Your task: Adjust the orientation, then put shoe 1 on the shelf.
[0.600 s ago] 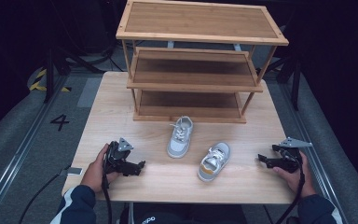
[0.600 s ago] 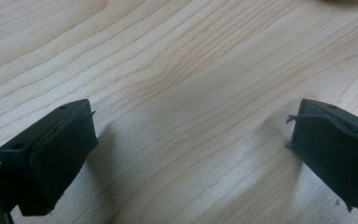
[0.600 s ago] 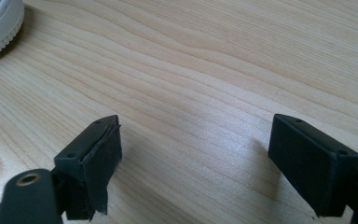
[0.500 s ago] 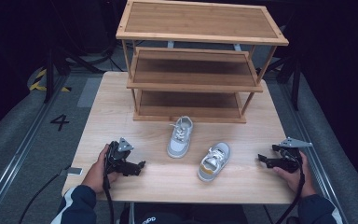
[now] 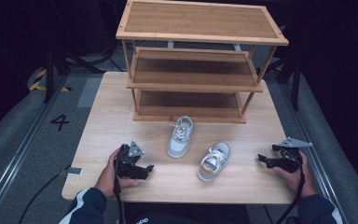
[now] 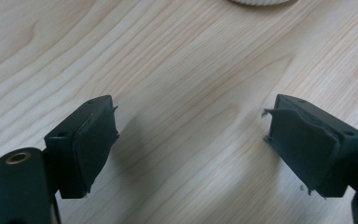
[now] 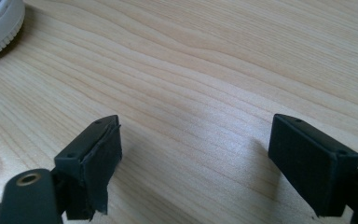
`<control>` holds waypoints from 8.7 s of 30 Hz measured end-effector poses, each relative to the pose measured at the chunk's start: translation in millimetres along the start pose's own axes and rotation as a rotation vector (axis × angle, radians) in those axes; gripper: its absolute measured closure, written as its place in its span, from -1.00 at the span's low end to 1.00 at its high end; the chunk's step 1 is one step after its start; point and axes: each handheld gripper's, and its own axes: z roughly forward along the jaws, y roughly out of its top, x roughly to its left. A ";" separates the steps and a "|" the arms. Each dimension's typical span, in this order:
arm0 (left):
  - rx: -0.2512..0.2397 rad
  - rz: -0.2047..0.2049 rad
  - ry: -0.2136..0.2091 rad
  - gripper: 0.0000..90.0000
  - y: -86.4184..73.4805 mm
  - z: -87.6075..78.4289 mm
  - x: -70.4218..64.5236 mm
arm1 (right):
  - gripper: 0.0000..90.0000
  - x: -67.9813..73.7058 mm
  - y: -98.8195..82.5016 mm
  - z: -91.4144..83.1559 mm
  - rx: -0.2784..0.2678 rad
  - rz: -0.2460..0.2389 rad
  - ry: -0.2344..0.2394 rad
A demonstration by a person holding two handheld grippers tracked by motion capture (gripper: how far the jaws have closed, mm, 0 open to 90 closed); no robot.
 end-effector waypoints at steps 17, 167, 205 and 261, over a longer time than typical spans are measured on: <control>-0.056 0.031 -0.084 -0.63 54.0 39.7 -26.9 | -0.61 0.2 -0.1 -0.2 0.000 -0.001 -0.003; 0.210 0.293 -0.325 0.08 106.3 33.9 -32.5 | -0.59 0.9 -1.6 -1.9 0.000 -0.004 0.002; 0.337 0.401 -0.423 0.70 106.8 21.3 -23.4 | -0.59 0.6 -0.4 -0.3 0.001 -0.007 0.002; 0.104 0.344 -0.221 0.02 178.6 84.6 45.9 | -0.54 2.4 -1.5 -2.0 -0.005 -0.021 0.019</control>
